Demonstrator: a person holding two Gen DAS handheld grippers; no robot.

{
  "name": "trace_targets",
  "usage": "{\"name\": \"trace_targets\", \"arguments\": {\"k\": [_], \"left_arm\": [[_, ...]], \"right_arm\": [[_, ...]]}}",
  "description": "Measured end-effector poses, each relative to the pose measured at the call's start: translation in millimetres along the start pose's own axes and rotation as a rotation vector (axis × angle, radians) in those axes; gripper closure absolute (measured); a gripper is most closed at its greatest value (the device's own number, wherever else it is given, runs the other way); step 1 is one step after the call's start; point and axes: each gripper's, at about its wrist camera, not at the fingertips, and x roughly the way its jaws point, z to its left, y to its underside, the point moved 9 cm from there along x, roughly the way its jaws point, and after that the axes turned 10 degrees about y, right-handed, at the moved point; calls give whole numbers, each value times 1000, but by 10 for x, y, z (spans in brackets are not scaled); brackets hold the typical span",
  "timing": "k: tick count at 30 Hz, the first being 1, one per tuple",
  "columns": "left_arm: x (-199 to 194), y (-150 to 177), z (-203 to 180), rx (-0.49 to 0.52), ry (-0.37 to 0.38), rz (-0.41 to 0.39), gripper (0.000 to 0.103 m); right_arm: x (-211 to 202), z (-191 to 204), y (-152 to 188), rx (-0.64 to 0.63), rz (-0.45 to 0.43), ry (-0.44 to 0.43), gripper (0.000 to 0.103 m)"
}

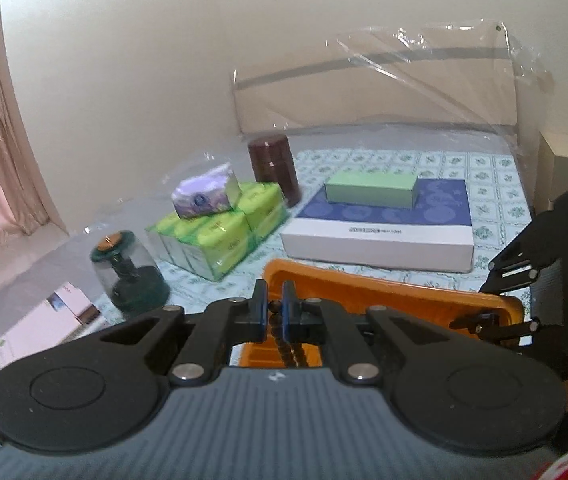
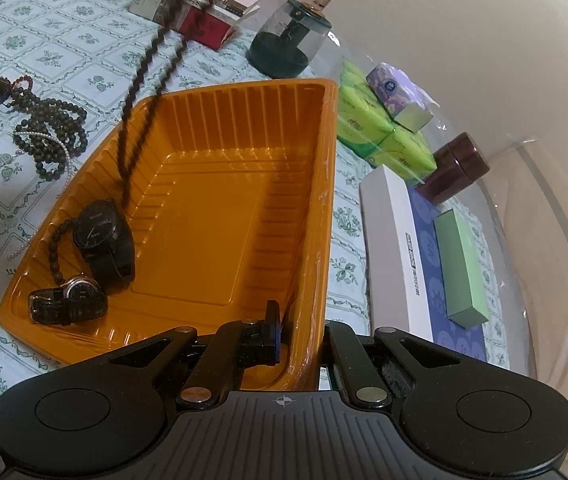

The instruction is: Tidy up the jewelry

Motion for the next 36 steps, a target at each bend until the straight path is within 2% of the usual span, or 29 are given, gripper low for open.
{"name": "trace_targets", "arguments": {"k": [11,19,22,24,29,36], "left_arm": [[633,327,52,-71,45,155,97],[738,423,46,-95,59,175,97],[720,410,74,-115,62,166,93],[693,388,101,-132,64,157,86],[496,415,240,-153,28,132,86],[-40,839,540,-267,-76,112,82]], "right_arm": [[13,-12,5,4,1,-4,99],[33,-21,21,6,3,-7,99],[36,-24,21,5,3,-7,99],[35,-24,21,5,3,-7,99],[28,-23,24,8,1,-7,99],[4,-11,24,5,-5,-4,99]]}}
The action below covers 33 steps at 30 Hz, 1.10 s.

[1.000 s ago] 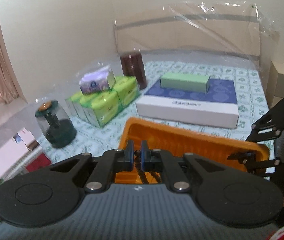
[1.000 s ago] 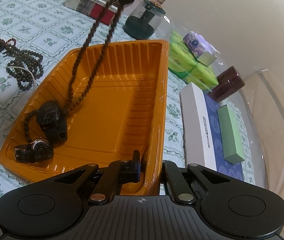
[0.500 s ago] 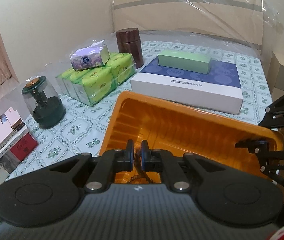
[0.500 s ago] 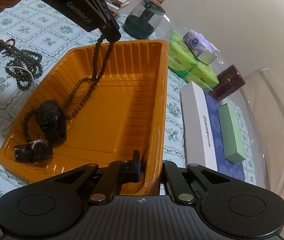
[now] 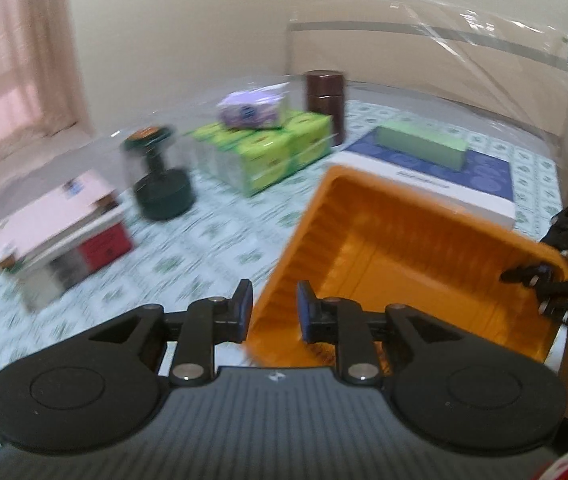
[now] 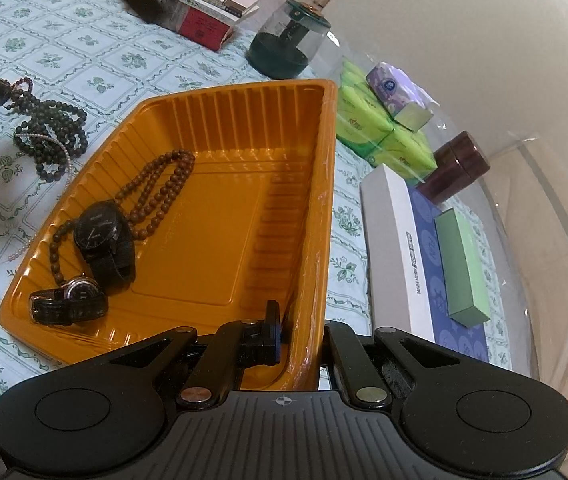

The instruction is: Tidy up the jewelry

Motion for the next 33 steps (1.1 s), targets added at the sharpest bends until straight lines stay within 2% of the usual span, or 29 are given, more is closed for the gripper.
{"name": "trace_targets", "arguments": {"k": [5,11,16,20,27,33], "left_arm": [[-314,558,244,-90,-93,19,82],[-507,1194,324,-209,-152,50,82],[-496,1604,140,-261,-124,82,82],[-378,1802,-15,-280,-98,113,82],[-233,1949,-216,-282,-65,126,82],[-135,2031,-242,-266,-73,148,81]], "right_arm": [[-17,1,-1,1,-5,3,99],[-12,-5,10,4,0,4,99],[-8,-8,9,3,0,4,99],[-7,-8,11,4,1,4,99],[-6,-8,10,4,1,4,99],[-5,-8,10,5,0,4,99]]}}
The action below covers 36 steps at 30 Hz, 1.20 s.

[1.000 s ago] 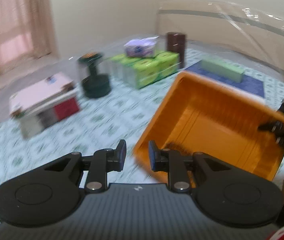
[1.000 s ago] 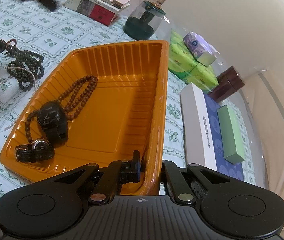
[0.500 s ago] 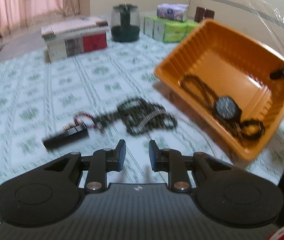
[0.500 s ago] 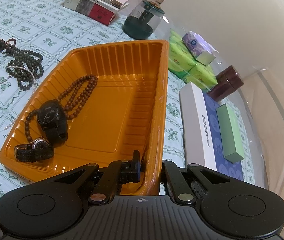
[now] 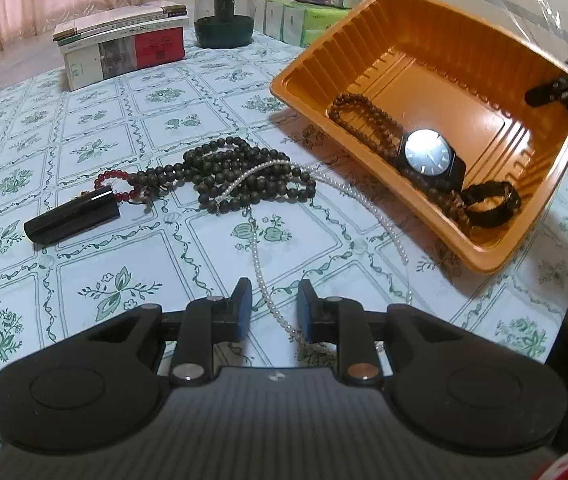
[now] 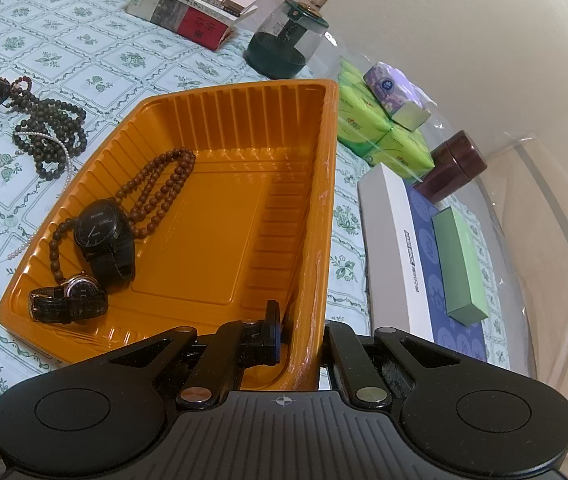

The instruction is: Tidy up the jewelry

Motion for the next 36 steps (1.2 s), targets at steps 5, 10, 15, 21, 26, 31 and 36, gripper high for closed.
{"name": "trace_targets", "arguments": {"k": [5,10,15,21,26,31,36], "left_arm": [[49,12,-20,36,-21,12,81],[30,15,27,24,-32,9,99],[-90,-9,58,18,-55,4,102],[-378,-185,83,33,-66,-53,102],[-644,-472,107,51,-72,-117,102],[-880,-785,97,96,-64,-167,102],[-1041,-1089,32,144,-36,-207,102]], "right_arm": [[-1,-3,5,1,0,1,99],[-3,-11,15,3,0,1,99],[-5,-10,17,3,-1,1,98],[-5,-11,18,3,-1,1,98],[-3,-13,18,3,-1,1,98],[-1,-19,22,2,-1,1,98],[1,-30,15,0,-3,3,98]]}}
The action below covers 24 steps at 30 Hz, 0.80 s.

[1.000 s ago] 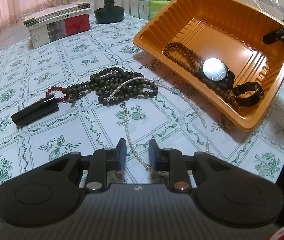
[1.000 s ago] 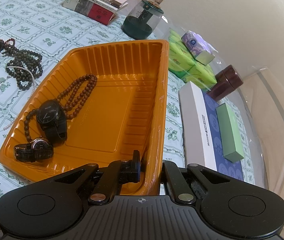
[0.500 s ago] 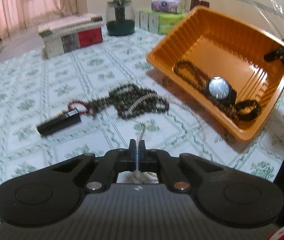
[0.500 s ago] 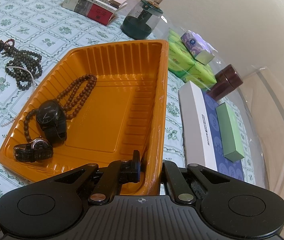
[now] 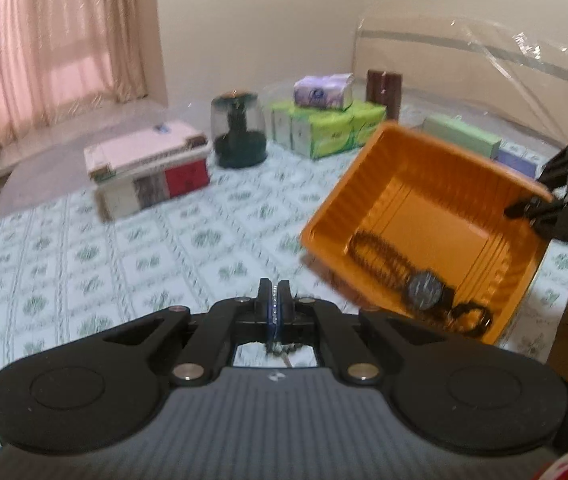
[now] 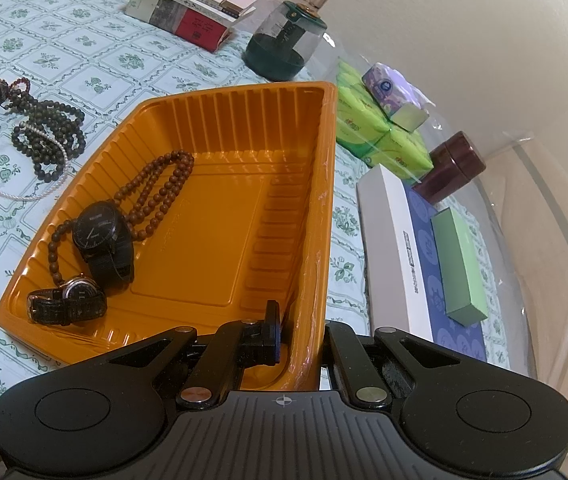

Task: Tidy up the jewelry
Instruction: 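Lower the white pearl strand into the orange tray and open the left gripper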

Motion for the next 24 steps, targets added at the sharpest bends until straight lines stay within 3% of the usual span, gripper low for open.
{"name": "trace_targets", "arguments": {"k": [17,24], "left_arm": [[94,-1224,-389,150,112,-148,102],[398,-1471,-583,118,186,-163,102]], "right_arm": [[-6,12,-30,-3,0,1,99],[6,20,-24,1,4,-2,99]]}}
